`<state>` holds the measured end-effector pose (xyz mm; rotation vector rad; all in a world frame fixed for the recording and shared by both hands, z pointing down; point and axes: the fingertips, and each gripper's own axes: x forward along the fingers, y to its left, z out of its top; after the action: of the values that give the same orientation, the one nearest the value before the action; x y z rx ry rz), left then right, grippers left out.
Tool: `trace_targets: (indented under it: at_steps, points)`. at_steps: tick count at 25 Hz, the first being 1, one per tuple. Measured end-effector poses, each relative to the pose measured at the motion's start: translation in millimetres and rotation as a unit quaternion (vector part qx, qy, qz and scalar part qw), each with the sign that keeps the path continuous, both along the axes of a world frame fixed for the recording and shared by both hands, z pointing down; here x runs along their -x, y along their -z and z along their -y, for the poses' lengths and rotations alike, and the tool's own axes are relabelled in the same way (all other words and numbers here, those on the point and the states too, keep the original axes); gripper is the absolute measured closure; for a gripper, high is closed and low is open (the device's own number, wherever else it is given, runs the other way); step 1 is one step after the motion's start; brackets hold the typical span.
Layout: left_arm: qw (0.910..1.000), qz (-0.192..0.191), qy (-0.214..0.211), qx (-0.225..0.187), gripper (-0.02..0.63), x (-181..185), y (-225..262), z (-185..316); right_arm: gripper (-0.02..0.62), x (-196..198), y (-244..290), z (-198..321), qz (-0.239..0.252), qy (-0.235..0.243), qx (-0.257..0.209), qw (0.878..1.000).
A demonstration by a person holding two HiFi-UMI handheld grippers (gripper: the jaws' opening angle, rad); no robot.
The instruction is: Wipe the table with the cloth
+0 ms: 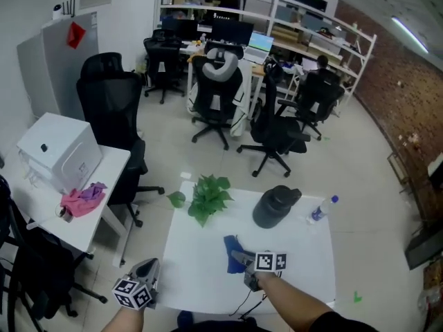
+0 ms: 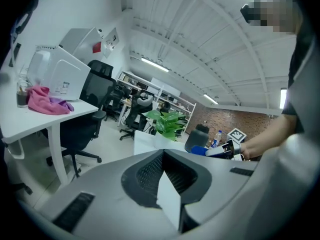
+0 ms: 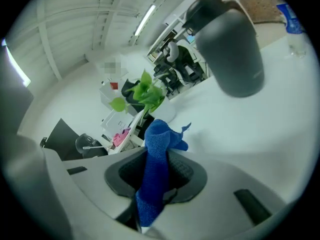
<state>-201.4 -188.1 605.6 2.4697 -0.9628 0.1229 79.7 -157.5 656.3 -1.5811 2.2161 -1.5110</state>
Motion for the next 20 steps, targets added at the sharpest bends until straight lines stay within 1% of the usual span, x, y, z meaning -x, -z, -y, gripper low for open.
trace_targets:
  at_steps: [4, 7, 10, 14, 17, 20]
  points:
    - [1.0000, 0.004, -0.008, 0.001, 0.606, -22.5, -1.4, -9.1, 0.503, -93.0, 10.9, -46.3, -0.023, -0.044, -0.004, 0.999]
    - [0.9999, 0.007, -0.008, 0.002, 0.606, -41.6, -1.0, -17.4, 0.503, -170.3, 9.7, -91.3, -0.053, -0.079, 0.012, 0.995]
    - [0.9999, 0.009, -0.011, 0.004, 0.606, -61.9, 0.9, -25.4, 0.503, -248.2, 1.1, -148.3, -0.079, -0.122, 0.039, 0.989]
    - [0.9998, 0.015, -0.013, 0.001, 0.606, -85.3, 6.7, -35.6, 0.502, -340.2, -17.5, -229.0, -0.119, -0.173, 0.084, 0.974]
    - [0.9998, 0.017, -0.013, -0.003, 0.606, -100.8, 11.9, -43.0, 0.502, -387.5, -33.3, -279.3, -0.141, -0.198, 0.115, 0.963]
    - [0.9996, 0.023, -0.019, -0.004, 0.606, -116.7, 16.0, -52.3, 0.502, -412.4, -48.4, -314.4, -0.151, -0.211, 0.134, 0.957]
